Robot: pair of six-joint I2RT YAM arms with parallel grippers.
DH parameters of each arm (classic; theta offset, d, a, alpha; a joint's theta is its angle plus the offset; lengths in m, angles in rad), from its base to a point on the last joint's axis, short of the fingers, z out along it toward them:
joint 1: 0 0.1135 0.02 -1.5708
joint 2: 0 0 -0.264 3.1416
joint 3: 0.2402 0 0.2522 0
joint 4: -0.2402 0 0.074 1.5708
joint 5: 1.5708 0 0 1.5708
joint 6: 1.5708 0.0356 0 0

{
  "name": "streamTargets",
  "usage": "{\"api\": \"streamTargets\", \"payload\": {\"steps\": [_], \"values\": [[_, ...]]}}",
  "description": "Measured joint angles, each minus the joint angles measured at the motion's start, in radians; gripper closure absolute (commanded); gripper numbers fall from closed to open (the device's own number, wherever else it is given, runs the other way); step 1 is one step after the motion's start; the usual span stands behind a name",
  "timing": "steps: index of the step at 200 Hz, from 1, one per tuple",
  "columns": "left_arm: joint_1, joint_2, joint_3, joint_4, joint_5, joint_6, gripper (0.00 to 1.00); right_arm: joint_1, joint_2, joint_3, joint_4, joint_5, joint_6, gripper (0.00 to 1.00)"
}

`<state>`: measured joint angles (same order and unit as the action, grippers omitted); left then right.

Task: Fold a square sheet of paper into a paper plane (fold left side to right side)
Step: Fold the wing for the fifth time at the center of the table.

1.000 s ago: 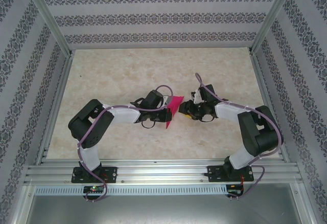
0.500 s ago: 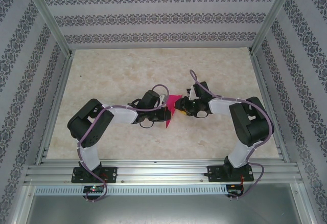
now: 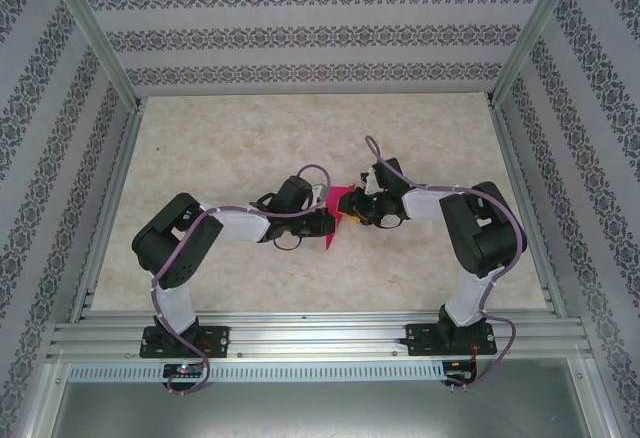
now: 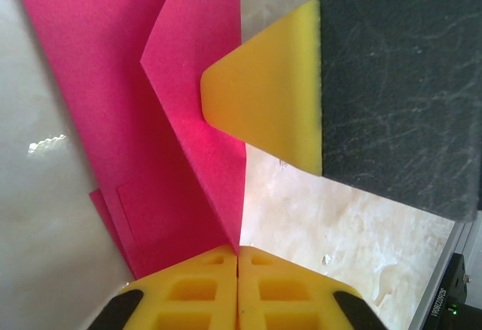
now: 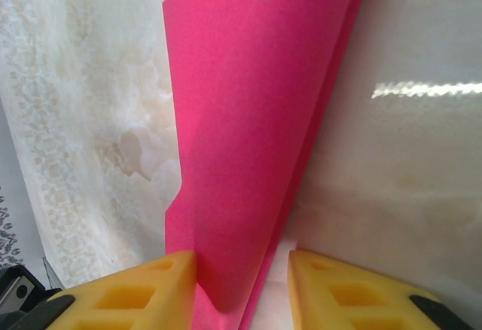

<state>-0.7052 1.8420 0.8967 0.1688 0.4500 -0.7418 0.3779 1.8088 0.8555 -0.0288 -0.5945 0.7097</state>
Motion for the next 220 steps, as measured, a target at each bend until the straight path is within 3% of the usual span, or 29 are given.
{"api": "streamTargets", "payload": {"steps": [104, 149, 220], "values": [[0.043, -0.051, -0.019, -0.005, 0.006, -0.007, 0.60, 0.000, 0.003, 0.002, 0.000, -0.001, 0.000, 0.63], [0.108, -0.085, -0.014, -0.008, 0.019, -0.013, 0.60, 0.000, 0.003, 0.002, 0.000, -0.001, 0.000, 0.63], [0.124, 0.034, 0.125, -0.027, 0.060, -0.025, 0.65, 0.000, 0.003, 0.002, 0.000, -0.001, 0.000, 0.62]]}}
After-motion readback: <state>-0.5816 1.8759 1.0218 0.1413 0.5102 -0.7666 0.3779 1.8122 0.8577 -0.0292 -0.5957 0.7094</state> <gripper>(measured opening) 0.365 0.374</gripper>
